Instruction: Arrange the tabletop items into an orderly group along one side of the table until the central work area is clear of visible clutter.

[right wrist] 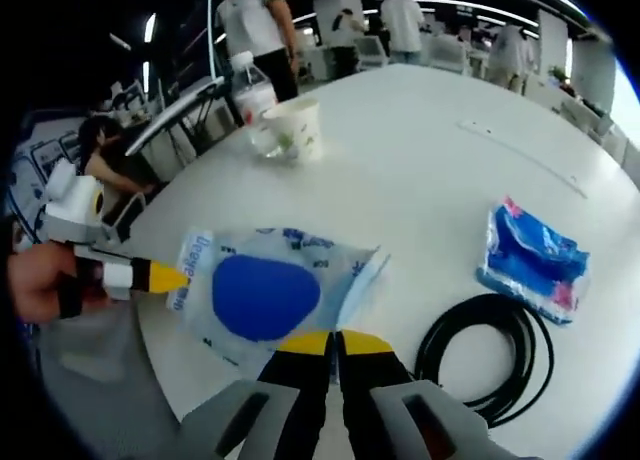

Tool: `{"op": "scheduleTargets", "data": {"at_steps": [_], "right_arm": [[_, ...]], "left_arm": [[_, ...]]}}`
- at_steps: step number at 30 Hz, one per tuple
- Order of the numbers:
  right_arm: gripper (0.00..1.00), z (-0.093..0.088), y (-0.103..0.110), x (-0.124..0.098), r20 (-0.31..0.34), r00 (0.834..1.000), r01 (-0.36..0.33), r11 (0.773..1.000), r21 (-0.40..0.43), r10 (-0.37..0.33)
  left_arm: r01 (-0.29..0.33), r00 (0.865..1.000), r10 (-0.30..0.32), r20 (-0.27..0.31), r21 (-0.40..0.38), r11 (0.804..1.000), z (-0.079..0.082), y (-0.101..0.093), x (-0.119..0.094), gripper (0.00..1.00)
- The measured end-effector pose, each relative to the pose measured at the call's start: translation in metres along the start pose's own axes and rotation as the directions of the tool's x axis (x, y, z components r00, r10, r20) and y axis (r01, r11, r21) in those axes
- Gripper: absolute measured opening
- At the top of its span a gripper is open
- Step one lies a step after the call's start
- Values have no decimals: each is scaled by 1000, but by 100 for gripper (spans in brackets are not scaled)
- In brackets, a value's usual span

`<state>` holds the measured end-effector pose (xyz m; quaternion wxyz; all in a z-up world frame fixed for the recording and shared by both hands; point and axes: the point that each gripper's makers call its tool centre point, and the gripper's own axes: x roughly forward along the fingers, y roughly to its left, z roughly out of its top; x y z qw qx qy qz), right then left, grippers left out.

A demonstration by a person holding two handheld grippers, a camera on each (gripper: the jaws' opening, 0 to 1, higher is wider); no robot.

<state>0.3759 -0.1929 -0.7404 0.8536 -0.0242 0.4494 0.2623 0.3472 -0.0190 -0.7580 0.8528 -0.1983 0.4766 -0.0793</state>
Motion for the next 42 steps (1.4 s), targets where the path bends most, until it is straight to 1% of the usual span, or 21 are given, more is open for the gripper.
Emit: {"op": "scheduleTargets", "data": {"at_steps": [3, 6, 8, 13, 17, 19, 25, 32, 35, 42], "right_arm": [[0, -6, 4, -1, -4, 1000, -4, 1000, 26, 4], [0, -8, 6, -1, -1, 1000, 1, 999, 42, -1], [0, -8, 8, -2, 2, 1000, 5, 997, 76, -6], [0, -12, 11, -3, 6, 1000, 7, 995, 100, -8], [0, -17, 9, -5, 14, 1000, 15, 986, 164, -18], [0, -18, 8, -5, 18, 1000, 14, 984, 179, -17], [0, -19, 10, -6, 18, 1000, 14, 984, 180, -17], [2, -19, 9, -5, 18, 1000, 1, 983, 182, -4], [6, -18, 12, -5, 20, 1000, -14, 983, 183, 10], [10, -15, 13, -4, 35, 999, -33, 980, 198, 26]], "left_arm": [[5, 1000, -5, 17, -3, 1000, 7, 4, 2, 0], [11, 1000, -10, 21, -4, 1000, 9, 6, 3, 0], [16, 1000, -16, 25, -2, 1000, 11, 7, 4, 0], [24, 999, -25, 25, 37, 999, 19, 8, 7, 0], [34, 999, -35, 22, 65, 997, 23, 8, 9, 0], [39, 999, -41, 19, 82, 996, 25, 7, 9, 0], [52, 999, -54, 9, 113, 992, 24, 7, 9, 0], [84, 996, -85, 6, 146, 986, 28, 7, 5, 0], [101, 995, -103, 5, 152, 983, 30, 9, 3, 2], [144, 989, -144, -8, 178, 974, 30, 10, -3, 6]]}}
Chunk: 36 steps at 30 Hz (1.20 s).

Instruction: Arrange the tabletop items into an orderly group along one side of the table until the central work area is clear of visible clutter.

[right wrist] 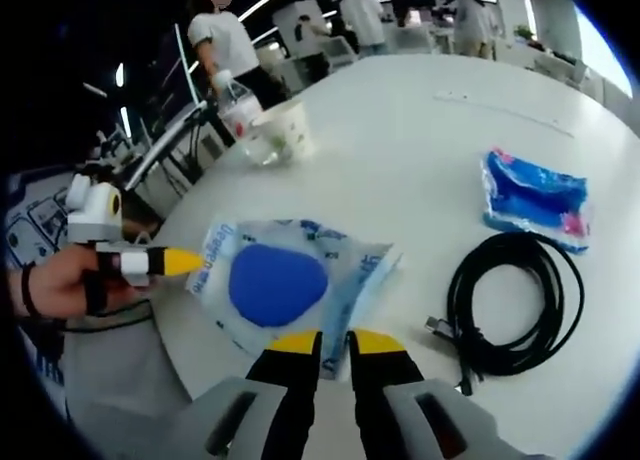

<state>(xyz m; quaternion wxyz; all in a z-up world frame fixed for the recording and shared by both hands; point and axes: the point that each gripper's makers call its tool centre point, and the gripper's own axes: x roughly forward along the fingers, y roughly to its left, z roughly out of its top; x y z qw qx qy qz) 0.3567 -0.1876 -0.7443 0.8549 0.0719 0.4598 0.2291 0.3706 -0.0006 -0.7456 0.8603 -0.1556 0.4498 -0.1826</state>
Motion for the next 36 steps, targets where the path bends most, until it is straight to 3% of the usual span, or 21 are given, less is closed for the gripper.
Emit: {"op": "scheduleTargets", "data": {"at_steps": [23, 36], "right_arm": [[17, -2, -3, 0, 1, 1000, -16, 1000, 24, 16], [20, -10, -3, 1, 3, 1000, -26, 999, 29, 26]], "left_arm": [[60, 997, -57, -48, 51, 997, -15, 0, -6, 13], [88, 995, -81, -52, 147, 985, -19, -4, -5, 15]]}}
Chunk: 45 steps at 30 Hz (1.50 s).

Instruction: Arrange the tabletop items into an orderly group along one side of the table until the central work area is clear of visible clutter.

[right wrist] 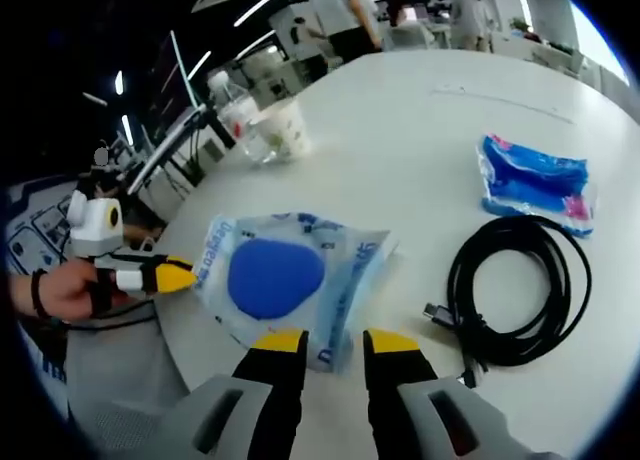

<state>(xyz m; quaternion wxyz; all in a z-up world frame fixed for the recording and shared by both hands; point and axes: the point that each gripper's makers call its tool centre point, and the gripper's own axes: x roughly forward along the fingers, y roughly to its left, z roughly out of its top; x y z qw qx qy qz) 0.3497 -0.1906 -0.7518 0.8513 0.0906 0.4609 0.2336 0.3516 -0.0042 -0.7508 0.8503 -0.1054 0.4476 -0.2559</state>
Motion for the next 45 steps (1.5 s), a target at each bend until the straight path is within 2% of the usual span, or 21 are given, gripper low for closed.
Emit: {"op": "scheduleTargets", "data": {"at_steps": [3, 26, 31, 39, 45], "right_arm": [[20, -1, 0, 1, 1, 1000, 0, 1000, 4, 0], [14, -6, 3, 5, -3, 1000, -7, 1000, 16, 7], [11, -4, 2, 7, -7, 1000, -7, 1000, 1, 7], [3, -3, 2, 8, -13, 1000, -12, 1000, -5, 12], [0, 5, 3, 6, 0, 1000, -14, 1000, -20, 14]], "left_arm": [[-8, 1000, 8, -7, 24, 1000, -2, 2, 0, 15], [11, 999, -10, -30, 40, 999, -7, 2, 4, 12], [27, 999, -27, -29, 31, 999, -5, 0, 6, 5], [19, 999, -18, -31, 32, 999, -1, 2, 9, 0], [18, 1000, -17, -15, 29, 999, 10, 0, 12, 0]]}}
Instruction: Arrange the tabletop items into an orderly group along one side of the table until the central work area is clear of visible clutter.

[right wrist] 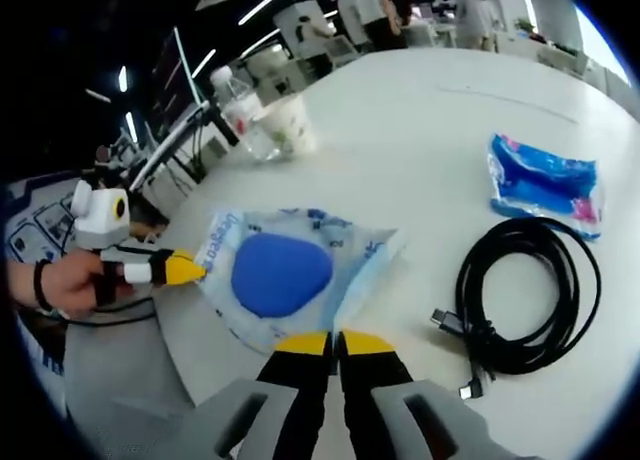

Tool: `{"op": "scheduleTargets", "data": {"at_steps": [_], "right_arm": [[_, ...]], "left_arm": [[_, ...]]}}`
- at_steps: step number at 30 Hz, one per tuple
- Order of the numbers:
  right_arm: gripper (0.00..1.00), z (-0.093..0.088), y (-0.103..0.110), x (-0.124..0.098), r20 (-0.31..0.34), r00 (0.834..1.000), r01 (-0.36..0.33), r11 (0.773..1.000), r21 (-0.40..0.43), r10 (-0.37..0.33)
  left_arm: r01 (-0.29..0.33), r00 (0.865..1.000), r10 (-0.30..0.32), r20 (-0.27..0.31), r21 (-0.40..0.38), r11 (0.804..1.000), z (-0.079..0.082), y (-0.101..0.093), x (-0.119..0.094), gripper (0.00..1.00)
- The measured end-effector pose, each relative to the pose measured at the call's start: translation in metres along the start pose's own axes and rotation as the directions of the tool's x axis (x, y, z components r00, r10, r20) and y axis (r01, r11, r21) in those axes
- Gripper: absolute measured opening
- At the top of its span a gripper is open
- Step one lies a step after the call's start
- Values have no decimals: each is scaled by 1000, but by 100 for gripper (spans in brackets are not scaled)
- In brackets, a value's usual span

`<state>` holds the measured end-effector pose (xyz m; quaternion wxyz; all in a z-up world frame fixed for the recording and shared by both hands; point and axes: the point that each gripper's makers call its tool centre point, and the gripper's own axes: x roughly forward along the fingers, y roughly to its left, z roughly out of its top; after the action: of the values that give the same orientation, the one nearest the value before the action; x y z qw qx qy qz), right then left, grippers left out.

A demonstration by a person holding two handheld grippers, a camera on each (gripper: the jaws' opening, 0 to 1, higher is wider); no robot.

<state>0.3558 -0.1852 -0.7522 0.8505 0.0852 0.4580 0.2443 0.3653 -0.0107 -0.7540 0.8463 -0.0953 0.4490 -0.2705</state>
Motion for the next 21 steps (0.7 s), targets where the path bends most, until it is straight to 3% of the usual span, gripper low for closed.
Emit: {"op": "scheduleTargets", "data": {"at_steps": [6, 21], "right_arm": [[0, 11, -9, -5, 16, 1000, 11, 999, -30, -10], [0, 43, -37, -21, 75, 996, 47, 998, -41, -44]], "left_arm": [[19, 999, -18, 31, -20, 1000, 21, -7, 4, 0], [57, 995, -58, 80, 15, 998, 76, -27, 28, 0]]}}
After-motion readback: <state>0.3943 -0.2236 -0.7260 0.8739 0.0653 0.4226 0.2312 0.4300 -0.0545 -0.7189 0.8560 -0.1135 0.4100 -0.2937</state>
